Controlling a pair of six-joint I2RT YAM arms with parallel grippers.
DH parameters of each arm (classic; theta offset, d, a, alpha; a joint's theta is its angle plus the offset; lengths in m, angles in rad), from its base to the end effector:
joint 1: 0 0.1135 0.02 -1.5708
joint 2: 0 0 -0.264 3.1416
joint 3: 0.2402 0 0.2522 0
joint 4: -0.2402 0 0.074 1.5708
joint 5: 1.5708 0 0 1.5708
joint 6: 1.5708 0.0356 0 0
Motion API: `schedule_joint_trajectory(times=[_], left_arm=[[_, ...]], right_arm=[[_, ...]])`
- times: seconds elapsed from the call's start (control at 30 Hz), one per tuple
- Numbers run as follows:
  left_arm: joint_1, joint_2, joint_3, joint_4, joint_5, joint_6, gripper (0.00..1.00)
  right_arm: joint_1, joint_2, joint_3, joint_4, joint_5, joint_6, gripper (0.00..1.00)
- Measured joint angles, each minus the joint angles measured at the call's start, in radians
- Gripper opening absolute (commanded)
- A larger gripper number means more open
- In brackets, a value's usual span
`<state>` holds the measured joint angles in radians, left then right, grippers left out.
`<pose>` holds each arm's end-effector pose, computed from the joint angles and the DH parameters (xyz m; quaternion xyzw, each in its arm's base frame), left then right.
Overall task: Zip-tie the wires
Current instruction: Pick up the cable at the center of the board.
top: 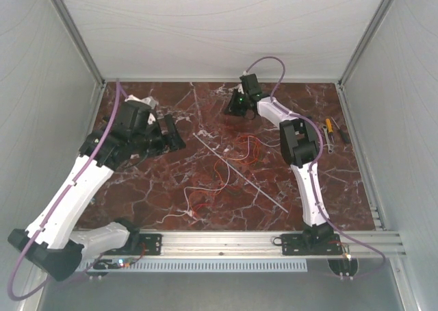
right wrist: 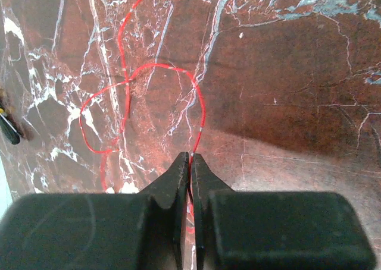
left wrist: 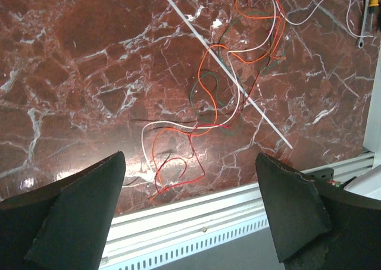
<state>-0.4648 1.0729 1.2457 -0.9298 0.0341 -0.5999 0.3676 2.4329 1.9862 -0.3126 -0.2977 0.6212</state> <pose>0.1823 -0.0928 0.3714 -0.0552 0.9166 -0.2143 0.3330 0.5054 0.2058 0.1592 0.0568 0.9088 0.3052 0.2789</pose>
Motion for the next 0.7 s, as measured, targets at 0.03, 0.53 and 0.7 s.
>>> schedule_joint_trajectory(times=[0.03,0.53,0.7], left_arm=[[0.000,0.010,0.002,0.011,0.002,0.003,0.90],[0.035,0.243,0.135,0.179,-0.003,0.094,0.87],[0.086,0.373,0.161,0.273,0.015,0.063,0.83]], right_arm=[[0.000,0.000,0.000,-0.002,-0.001,-0.003,0.00],[-0.031,-0.026,0.048,-0.020,-0.024,-0.006,0.00],[-0.063,-0.078,0.027,-0.028,-0.044,-0.005,0.00]])
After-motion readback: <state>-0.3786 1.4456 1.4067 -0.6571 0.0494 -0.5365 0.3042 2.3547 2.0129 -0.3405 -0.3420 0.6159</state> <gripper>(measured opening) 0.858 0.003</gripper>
